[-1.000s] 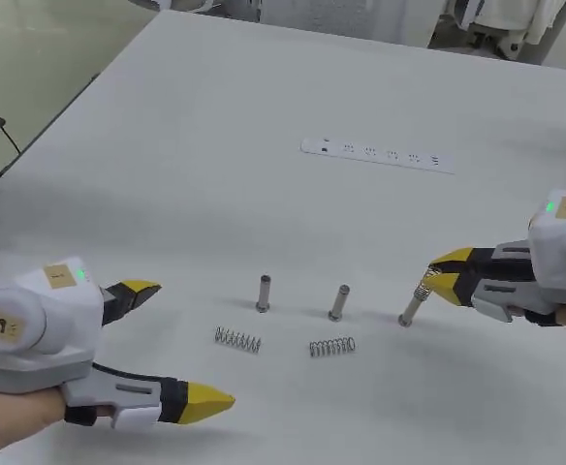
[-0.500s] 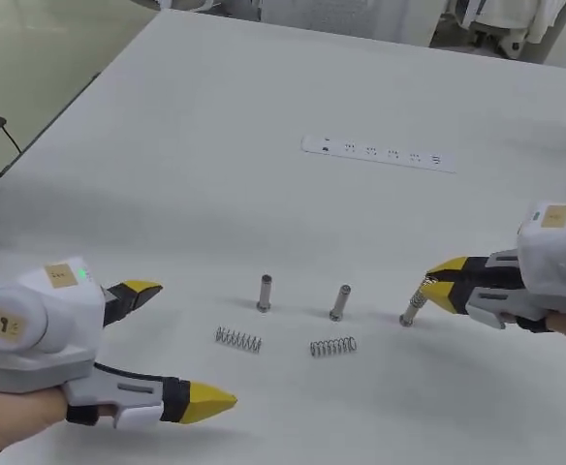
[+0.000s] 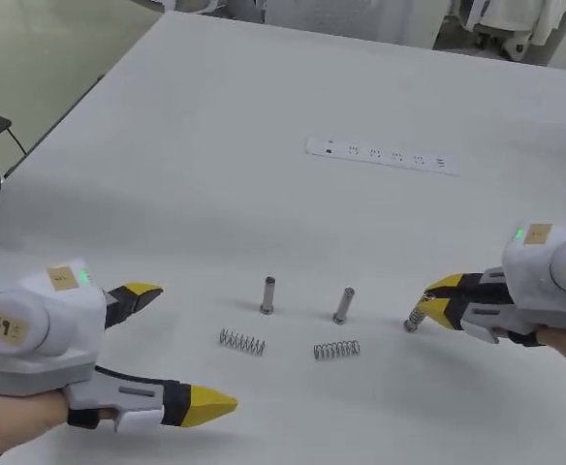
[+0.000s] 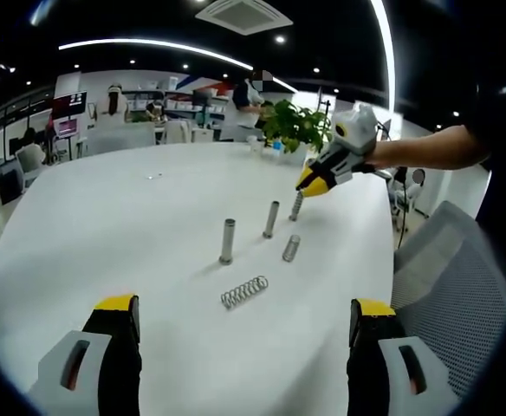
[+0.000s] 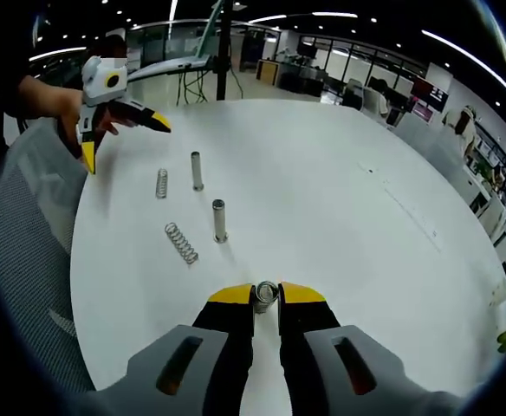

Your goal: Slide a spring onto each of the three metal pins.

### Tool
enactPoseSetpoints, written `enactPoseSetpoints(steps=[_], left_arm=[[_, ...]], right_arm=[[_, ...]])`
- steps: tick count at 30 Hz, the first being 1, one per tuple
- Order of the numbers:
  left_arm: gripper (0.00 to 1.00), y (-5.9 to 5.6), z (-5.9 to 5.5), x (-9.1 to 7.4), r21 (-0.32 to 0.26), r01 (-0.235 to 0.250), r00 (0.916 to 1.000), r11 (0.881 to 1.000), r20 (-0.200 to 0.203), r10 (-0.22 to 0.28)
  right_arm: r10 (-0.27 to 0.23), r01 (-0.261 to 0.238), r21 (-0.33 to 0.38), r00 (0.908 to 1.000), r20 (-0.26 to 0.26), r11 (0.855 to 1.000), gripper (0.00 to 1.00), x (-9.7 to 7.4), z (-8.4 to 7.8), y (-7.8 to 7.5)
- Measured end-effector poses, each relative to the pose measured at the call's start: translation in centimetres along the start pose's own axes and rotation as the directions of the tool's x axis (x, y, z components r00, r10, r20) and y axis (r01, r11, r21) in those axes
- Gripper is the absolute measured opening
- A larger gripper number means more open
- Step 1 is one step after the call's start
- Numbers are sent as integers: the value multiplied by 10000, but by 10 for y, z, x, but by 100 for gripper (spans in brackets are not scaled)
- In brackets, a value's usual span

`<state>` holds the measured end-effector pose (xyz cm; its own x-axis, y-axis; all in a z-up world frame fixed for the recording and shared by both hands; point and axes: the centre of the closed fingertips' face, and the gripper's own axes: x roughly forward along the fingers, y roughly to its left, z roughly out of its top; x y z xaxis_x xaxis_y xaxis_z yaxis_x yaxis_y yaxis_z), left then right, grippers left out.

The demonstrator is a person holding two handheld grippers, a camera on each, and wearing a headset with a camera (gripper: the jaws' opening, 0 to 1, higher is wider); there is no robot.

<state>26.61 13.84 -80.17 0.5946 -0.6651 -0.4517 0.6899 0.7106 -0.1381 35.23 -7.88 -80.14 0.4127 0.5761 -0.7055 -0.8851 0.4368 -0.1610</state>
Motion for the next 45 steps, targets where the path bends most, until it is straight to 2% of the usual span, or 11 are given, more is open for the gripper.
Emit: enactPoseSetpoints(steps=[7, 8, 14, 21, 25, 32, 39, 45], left_arm=[[98, -1, 2, 1, 53, 55, 10000, 10000, -28, -55], [98, -2, 3, 1, 65, 67, 10000, 10000, -48, -67], [98, -3, 4, 1, 93, 89, 9999, 9999, -74, -88], [98, -6, 4, 1, 105, 134, 9999, 9999, -72, -133], [98, -7, 2, 1, 95, 165, 9998, 9998, -137, -164], [98, -5, 1, -1, 58, 120, 9999, 9999, -123, -120], [98, -5, 1, -1, 52, 102, 9999, 9999, -90, -101], [98, -5, 1, -1, 60, 131, 9998, 9999, -116, -130]], right_arm=[[60, -59, 45, 9994, -333, 10000, 8, 6, -12, 4], [-27, 29, 142, 9999, -135, 9999, 8, 6, -9, 3], [23, -12, 587, 9998, -191, 9983, 8, 5, -12, 1], [68, -55, 648, 9998, -196, 9979, 9, 6, -11, 1], [132, -107, 1045, 9996, -241, 9945, 13, 8, -11, 3], [-58, 99, 1140, 9993, -359, 9934, 17, 9, -16, 0], [-203, 238, 1493, 9995, -255, 9885, 24, 9, -16, -2], [-232, 263, 1625, 9995, -210, 9864, 25, 6, -15, -3]])
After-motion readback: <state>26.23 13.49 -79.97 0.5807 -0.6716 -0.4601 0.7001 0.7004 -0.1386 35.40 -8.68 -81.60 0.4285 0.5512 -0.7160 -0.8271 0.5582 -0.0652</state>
